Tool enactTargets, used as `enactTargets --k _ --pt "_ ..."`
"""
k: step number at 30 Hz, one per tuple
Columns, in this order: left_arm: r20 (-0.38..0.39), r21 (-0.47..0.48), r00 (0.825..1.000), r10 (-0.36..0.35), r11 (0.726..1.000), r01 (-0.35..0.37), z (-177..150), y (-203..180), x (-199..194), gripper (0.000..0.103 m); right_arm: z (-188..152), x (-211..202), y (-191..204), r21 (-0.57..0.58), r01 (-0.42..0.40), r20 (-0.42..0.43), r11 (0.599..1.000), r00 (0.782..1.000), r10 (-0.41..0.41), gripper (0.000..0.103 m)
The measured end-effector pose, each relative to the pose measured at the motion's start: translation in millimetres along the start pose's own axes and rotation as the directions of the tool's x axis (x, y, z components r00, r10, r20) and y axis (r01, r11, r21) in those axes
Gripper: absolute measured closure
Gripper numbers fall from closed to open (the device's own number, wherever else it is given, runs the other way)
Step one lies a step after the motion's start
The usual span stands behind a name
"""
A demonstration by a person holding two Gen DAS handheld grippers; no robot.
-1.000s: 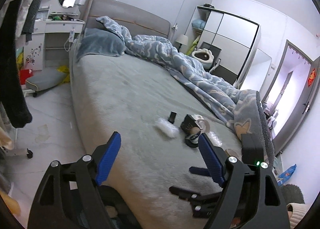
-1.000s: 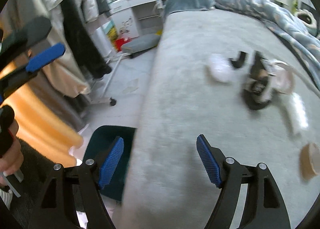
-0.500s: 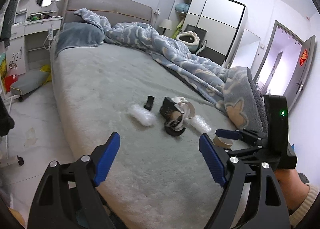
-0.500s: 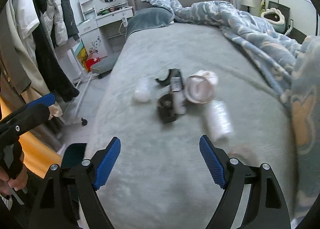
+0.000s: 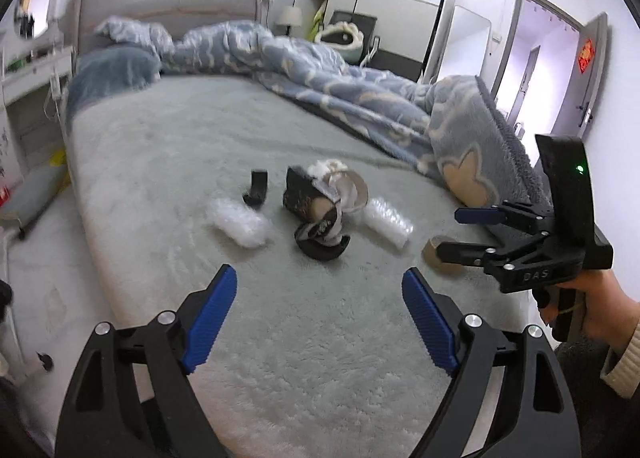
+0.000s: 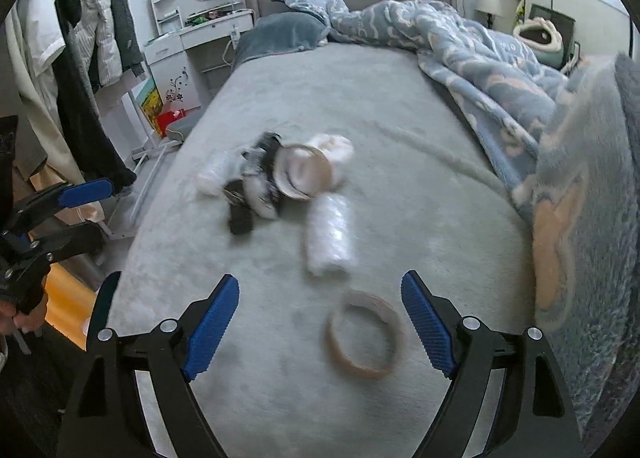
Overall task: Collect trash
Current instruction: 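Move both tools back over the bed toward the remaining trash, then grasp the black plastic clip with the left tool while the right tool grasps the tape core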
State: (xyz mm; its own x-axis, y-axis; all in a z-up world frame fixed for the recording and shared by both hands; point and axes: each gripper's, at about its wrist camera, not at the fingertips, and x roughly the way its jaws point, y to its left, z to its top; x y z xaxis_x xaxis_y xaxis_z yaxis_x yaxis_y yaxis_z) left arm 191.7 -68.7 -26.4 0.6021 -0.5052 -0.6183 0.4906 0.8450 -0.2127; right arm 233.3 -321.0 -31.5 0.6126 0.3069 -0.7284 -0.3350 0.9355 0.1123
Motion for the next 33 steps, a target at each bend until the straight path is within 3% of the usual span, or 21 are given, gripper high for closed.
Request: enactTargets --k 3,8,15,24,33 --pt "-0.032 -0.024 0.999 -0.003 1.000 0.003 -1 5 17 0.016 -2 2 -8 -0.009 -0.001 -0.019 1.000 1.000 0.001 0.019" --pt "-0.063 0.013 0.998 -0.016 1.000 0.017 4 2 35 0.016 -1 6 -16 -0.056 -0.003 -0.049 0.998 0.999 0.000 0.019" --pt "-0.128 0.009 0.992 -0.015 1.000 0.016 5 12 64 0.016 -5 24 -30 -0.059 -0.080 -0.116 0.995 0.991 0.073 0.020" --pt "-0.149 0.009 0.988 -0.051 0.999 0.053 11 15 81 0.016 -5 38 -29 -0.083 -0.098 -0.166 0.992 0.983 0.083 0.047" --pt "-0.168 0.041 0.983 -0.068 0.996 0.076 16 7 97 0.017 -5 32 -33 -0.063 -0.124 -0.142 0.990 0.983 0.114 0.062"
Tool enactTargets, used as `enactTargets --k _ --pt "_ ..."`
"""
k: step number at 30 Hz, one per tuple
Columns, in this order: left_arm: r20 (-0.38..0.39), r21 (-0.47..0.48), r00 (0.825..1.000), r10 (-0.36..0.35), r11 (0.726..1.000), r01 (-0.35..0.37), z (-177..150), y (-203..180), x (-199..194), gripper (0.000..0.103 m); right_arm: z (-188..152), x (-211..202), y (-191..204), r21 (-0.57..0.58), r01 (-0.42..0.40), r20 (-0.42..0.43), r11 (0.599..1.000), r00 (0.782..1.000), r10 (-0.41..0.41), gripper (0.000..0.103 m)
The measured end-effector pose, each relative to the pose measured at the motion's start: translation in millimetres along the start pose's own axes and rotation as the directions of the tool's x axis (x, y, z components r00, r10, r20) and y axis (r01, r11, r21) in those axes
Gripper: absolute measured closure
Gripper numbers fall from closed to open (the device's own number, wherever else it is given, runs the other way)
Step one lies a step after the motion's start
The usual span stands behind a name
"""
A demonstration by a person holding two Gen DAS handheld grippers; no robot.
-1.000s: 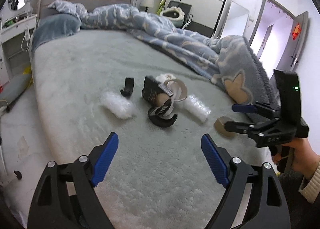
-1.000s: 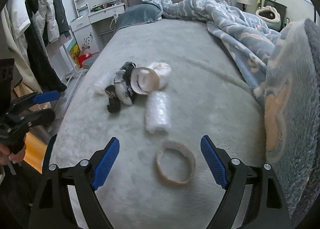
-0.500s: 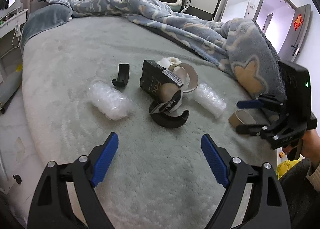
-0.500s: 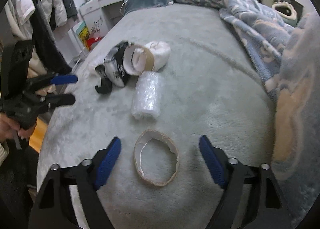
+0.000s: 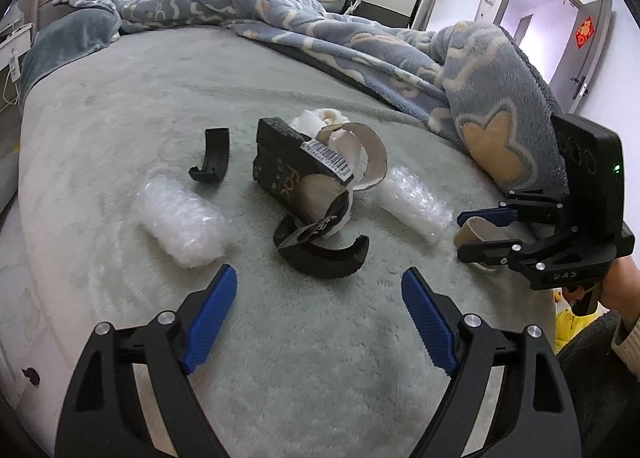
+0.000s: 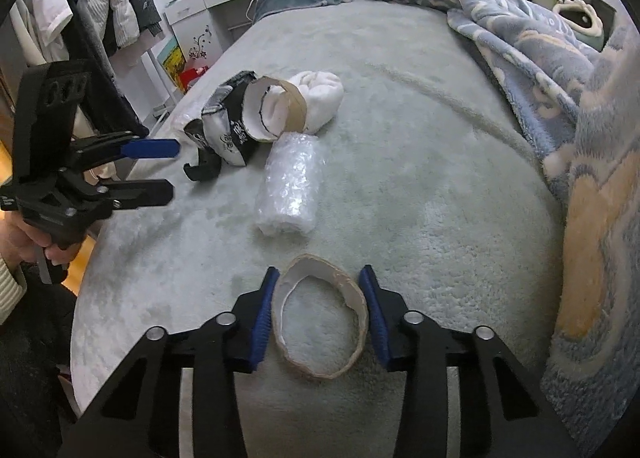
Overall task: Collect trash
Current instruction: 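Grasp the black plastic clip with the left tool while the right tool grasps the tape core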
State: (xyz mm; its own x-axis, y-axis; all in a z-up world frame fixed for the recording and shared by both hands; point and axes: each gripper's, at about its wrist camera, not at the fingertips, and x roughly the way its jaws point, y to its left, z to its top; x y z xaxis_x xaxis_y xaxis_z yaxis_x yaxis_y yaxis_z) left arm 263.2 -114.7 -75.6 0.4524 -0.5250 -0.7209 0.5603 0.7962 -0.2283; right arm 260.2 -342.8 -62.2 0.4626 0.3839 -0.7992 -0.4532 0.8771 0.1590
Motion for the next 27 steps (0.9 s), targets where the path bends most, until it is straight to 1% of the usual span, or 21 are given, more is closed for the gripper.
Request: enactTargets --k 3,7,9,16,20,22,27 --pt "0.007 0.001 1.000 0.007 1.000 -0.007 4 0 3 0.019 0 -1 -3 0.008 -0.004 0.006 1.000 1.000 0.004 0.062" --pt "-0.005 -0.001 1.000 0.015 1.000 -0.015 7 1 10 0.024 -2 -5 -6 0.023 -0.023 0.021 0.999 1.000 0.023 0.062" --pt "-0.004 0.005 1.000 0.016 1.000 -0.016 9 0 12 0.025 -2 -7 -7 0.030 -0.034 0.035 0.999 0.999 0.033 0.062" --pt "-0.010 -0.005 1.000 0.018 1.000 -0.018 15 2 22 0.037 -2 -10 -10 0.030 -0.047 0.043 0.998 0.998 0.045 0.062" --pt "-0.011 -0.002 1.000 0.005 1.000 -0.005 16 0 24 0.040 -4 -12 -11 0.032 -0.048 0.046 0.998 0.998 0.047 0.062" --pt "-0.015 -0.001 1.000 0.001 1.000 -0.001 16 -2 25 0.046 -4 -12 -11 0.031 -0.051 0.045 0.998 0.998 0.049 0.062" --pt "-0.027 0.023 1.000 0.013 1.000 -0.012 15 -8 27 0.052 -4 -13 -9 0.030 -0.051 0.041 0.998 0.998 0.049 0.062"
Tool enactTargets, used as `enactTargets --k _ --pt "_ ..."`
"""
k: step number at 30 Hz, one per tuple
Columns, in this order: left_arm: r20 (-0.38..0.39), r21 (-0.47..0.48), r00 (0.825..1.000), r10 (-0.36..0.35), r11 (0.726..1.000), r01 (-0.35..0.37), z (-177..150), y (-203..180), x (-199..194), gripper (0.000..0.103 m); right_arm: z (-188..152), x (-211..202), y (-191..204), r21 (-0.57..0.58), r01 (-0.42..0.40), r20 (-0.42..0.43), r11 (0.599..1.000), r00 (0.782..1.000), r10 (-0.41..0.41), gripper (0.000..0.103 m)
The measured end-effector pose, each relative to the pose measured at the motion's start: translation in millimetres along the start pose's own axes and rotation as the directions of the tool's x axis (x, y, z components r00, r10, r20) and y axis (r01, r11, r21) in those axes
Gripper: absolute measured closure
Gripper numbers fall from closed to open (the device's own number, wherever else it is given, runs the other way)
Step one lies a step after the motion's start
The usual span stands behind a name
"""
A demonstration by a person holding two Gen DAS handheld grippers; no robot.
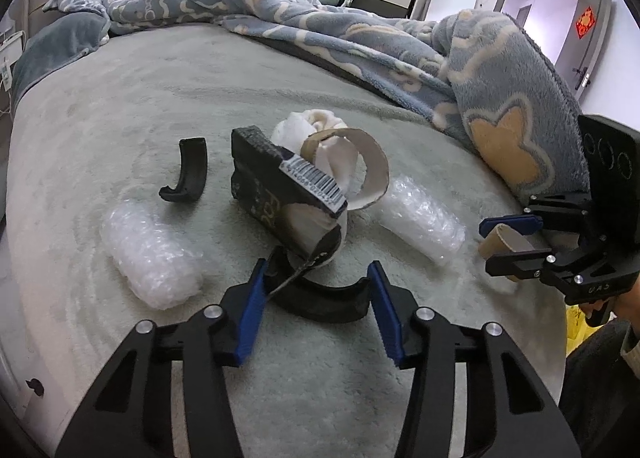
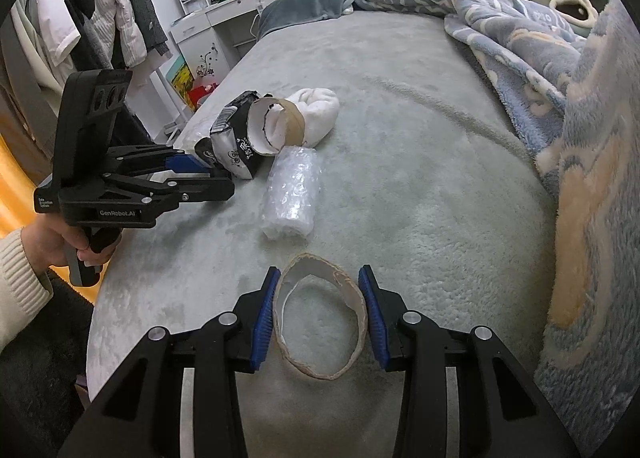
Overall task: Collect trash
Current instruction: 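Grasp the black plastic clip with the left tool while the right tool grasps the tape core, then carry the black clip and tape core with both tools to the bin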
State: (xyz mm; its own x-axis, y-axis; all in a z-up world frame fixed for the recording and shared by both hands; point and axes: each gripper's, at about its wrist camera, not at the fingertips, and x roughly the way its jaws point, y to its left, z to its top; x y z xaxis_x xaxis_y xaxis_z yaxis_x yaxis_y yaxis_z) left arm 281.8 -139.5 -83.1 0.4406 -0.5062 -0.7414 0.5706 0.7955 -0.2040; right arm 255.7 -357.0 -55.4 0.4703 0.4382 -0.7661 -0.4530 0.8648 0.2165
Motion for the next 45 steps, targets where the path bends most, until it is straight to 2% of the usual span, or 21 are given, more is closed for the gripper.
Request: enactTargets --k 11,24,36,45 --pt "0.003 -0.006 1.000 0.011 1.000 -0.011 -5 -1 -12 0.055 12 -10 13 -0.013 0.008 0.014 1.000 1.000 -0.008 0.062" --pt "0.057 -0.057 0.998 0.028 0.998 -0.025 -19 8 -57 0.055 28 -16 51 -0.071 0.018 0.026 0.997 1.000 -0.016 0.062" --pt "0.076 -0.101 0.996 0.046 0.994 -0.038 -35 21 -83 0.055 47 -7 103 -0.133 -0.006 0.028 0.991 1.000 0.010 0.062" --pt "0.084 -0.144 0.990 0.111 0.985 -0.098 -51 45 -109 0.055 63 3 143 -0.160 -0.039 0.028 0.986 0.999 0.044 0.062"
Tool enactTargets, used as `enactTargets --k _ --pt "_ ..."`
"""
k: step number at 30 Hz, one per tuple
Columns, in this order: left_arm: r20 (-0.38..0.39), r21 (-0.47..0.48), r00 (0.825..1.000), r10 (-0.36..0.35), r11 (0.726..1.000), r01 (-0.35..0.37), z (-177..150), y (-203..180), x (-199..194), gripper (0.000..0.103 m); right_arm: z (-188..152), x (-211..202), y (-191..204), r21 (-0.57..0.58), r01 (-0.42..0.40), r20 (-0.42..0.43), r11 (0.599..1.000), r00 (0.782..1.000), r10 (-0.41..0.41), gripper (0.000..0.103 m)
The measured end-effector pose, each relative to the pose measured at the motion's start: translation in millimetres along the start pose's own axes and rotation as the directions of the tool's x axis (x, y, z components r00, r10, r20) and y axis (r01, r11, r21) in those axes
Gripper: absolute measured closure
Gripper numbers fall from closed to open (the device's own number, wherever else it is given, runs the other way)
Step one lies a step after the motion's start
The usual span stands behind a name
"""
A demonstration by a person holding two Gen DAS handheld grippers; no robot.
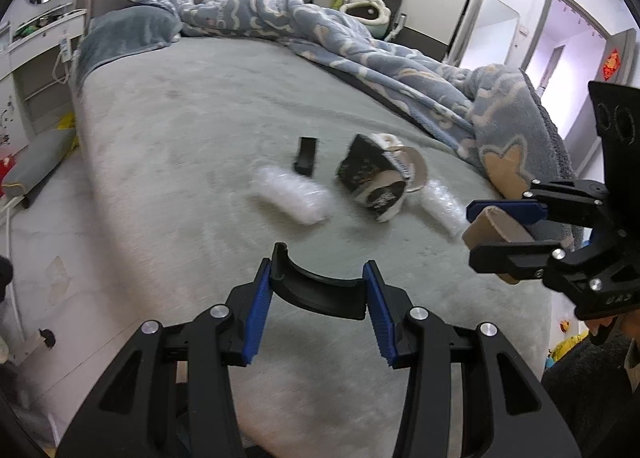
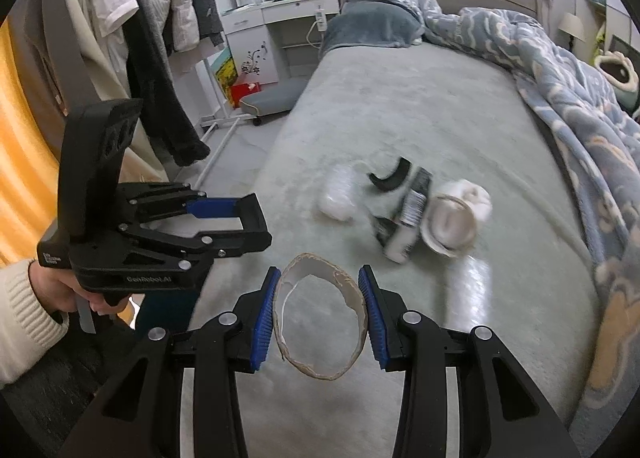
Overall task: Collect trash
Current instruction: 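Carry the black clip and tape core with both tools to the bin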
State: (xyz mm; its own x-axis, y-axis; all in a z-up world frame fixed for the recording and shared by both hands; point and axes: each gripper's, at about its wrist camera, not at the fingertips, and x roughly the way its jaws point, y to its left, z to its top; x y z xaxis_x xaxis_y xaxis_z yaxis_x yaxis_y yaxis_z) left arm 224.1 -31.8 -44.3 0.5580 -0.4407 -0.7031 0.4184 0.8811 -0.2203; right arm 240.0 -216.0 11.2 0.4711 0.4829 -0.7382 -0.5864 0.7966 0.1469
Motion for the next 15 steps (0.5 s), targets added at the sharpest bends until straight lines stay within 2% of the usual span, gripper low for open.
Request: enactTargets --k 7,15 --pt "0.002 -0.021 0.998 0.069 0.997 -0.069 -16 22 -19 0.055 17 7 24 0.002 -0.032 0.019 0.999 0.999 0.032 0.062" --pt "-0.039 -0.100 0.989 0.145 0.984 -0.148 -44 54 -36 0.055 33 24 62 -0.039 -0.090 0.010 0.995 0.996 0.090 0.062"
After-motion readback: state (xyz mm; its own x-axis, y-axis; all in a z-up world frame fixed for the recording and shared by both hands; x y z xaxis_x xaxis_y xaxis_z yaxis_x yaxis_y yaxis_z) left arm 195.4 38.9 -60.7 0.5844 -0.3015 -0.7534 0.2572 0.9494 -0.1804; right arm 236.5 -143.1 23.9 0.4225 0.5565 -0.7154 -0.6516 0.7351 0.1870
